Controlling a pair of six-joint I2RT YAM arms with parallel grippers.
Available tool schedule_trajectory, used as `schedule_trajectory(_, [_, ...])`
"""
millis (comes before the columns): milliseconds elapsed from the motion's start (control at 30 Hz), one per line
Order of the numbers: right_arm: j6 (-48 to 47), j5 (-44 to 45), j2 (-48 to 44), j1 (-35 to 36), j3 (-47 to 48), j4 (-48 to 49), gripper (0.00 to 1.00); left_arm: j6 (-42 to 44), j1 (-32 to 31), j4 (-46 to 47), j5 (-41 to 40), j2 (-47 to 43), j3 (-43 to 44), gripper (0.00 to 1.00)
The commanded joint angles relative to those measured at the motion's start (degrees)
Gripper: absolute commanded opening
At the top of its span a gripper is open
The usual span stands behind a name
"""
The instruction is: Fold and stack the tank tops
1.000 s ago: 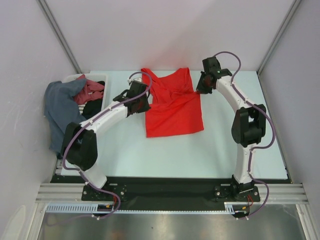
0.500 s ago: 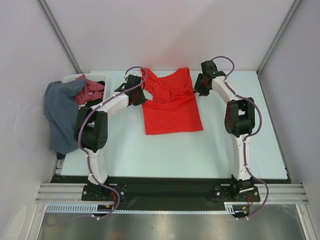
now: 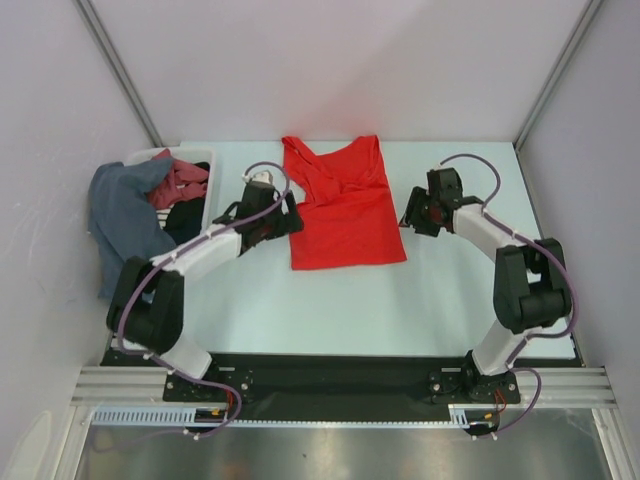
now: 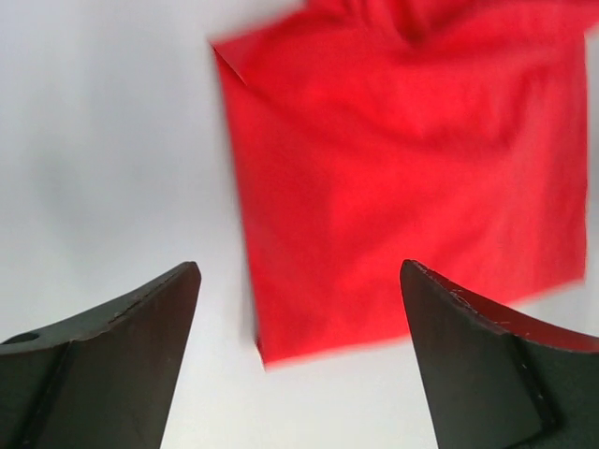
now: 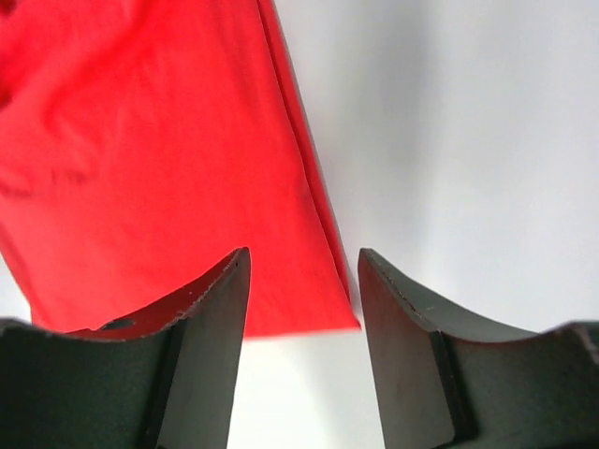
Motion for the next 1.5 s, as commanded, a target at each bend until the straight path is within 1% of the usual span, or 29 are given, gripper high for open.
schedule_trajectory(0, [-0.1,-4.2,-4.6,-0.3,-7.0,4.4,0.55,-1.3,-4.3,1.6,1.9,-7.2,-6.5,0.94])
schedule_trajectory(33, [-0.2,-5.4,-5.7,-0.2,-8.2,4.7,0.55,-1.7,-4.9,2.1,2.2,-8.2,-10.0,0.93])
schedule_trajectory(133, [-0.3,-7.0,-6.0,0.0,-11.4,5.7,0.56,-3.2,-5.9,3.1,3.0,-11.2,-15.7,0.94])
schedule_trajectory(267, [-0.7,-6.8,-4.7,1.0,-12.2,5.5,0.56,-3.4,-6.0,4.1,2.8,-12.2,-19.6,0.92])
schedule_trajectory(367, [-0.7,-6.7,-3.8,1.2,-12.5,5.7,0.56,-3.2,-6.0,4.6,3.4,-10.7,-20.5,0.89])
schedule_trajectory(433, [-0.7,-6.6,-2.9,1.2,-12.5,5.9,0.51,-3.2,-5.9,5.5,3.4,-9.9,-20.6,0.84])
schedule_trajectory(467, [-0.6,-6.6,-2.7,1.2,-12.2,5.8,0.48,-3.2,-6.0,5.8,4.8,-9.1,-20.5,0.82])
schedule_trajectory(533, [-0.7,-6.2,-2.0,1.3,-12.3,5.6,0.47,-3.3,-6.0,6.4,5.4,-8.2,-20.4,0.79])
schedule_trajectory(633, [-0.9,-5.2,-1.3,1.4,-12.3,5.1,0.46,-3.3,-6.0,6.6,5.1,-7.0,-19.9,0.76])
schedule_trajectory(667, [-1.0,-5.2,-0.9,1.4,-12.3,5.1,0.44,-3.2,-5.9,6.7,5.1,-6.6,-19.8,0.74])
schedule_trajectory(733, [-1.1,-5.4,-0.2,1.7,-12.3,5.4,0.43,-3.1,-6.0,6.9,5.1,-6.1,-19.8,0.71])
schedule_trajectory(800, [-1.2,-5.6,0.1,1.7,-12.1,5.3,0.39,-3.1,-5.9,7.1,5.2,-5.6,-19.7,0.67])
schedule_trajectory(867, [-1.2,-5.7,0.5,2.0,-12.2,5.5,0.34,-3.2,-5.9,7.4,5.3,-4.8,-19.4,0.67])
schedule_trajectory(933, [-1.2,-5.7,0.5,2.3,-12.1,5.6,0.32,-3.4,-6.0,7.8,5.3,-3.6,-18.8,0.67])
schedule_trajectory(1033, [-1.0,-5.4,0.6,2.6,-12.1,5.7,0.28,-3.4,-6.0,8.7,5.4,-2.2,-17.6,0.62])
schedule_trajectory(1067, [-0.9,-5.5,0.6,2.7,-12.2,5.7,0.25,-3.4,-6.0,9.0,5.9,-1.2,-17.3,0.56])
schedule_trajectory(1133, [-0.9,-5.4,0.5,2.8,-12.2,5.8,0.21,-3.6,-5.9,9.9,6.3,-0.2,-16.5,0.52])
schedule_trajectory(1167, [-0.8,-5.5,0.7,2.8,-12.2,5.9,0.14,-3.7,-6.0,10.0,6.3,0.9,-16.3,0.49])
schedule_trajectory(1200, [-0.7,-5.5,0.8,2.9,-12.2,5.9,0.09,-3.7,-5.9,10.0,6.6,1.2,-15.9,0.39])
schedule_trajectory(1233, [-0.7,-5.7,0.8,2.9,-12.0,5.9,0.04,-3.7,-5.9,9.9,6.8,1.8,-15.7,0.32])
schedule_trajectory(1267, [-0.6,-5.7,0.8,2.9,-11.9,5.9,0.00,-3.6,-6.1,9.9,7.0,1.9,-15.6,0.10])
schedule_trajectory(1300, [-0.5,-5.9,0.6,2.9,-11.8,5.7,0.00,-3.6,-5.9,9.6,7.0,1.8,-15.1,0.00])
schedule_trajectory(1367, [-0.3,-6.0,0.3,2.9,-10.4,5.3,0.00,-3.3,-5.9,8.0,7.1,1.1,-14.2,0.00])
schedule_trajectory(1400, [-0.1,-5.9,0.4,2.8,-9.3,4.4,0.00,-3.0,-5.9,6.8,6.9,1.0,-12.2,0.00])
schedule_trajectory(1433, [-0.1,-5.8,0.8,2.7,-8.0,3.6,0.00,-2.6,-5.6,3.4,6.5,1.1,-10.3,0.00])
schedule_trajectory(1467, [0.0,-5.7,1.2,2.7,-4.1,2.4,0.00,-1.4,-5.2,0.6,6.6,1.7,-7.9,0.00])
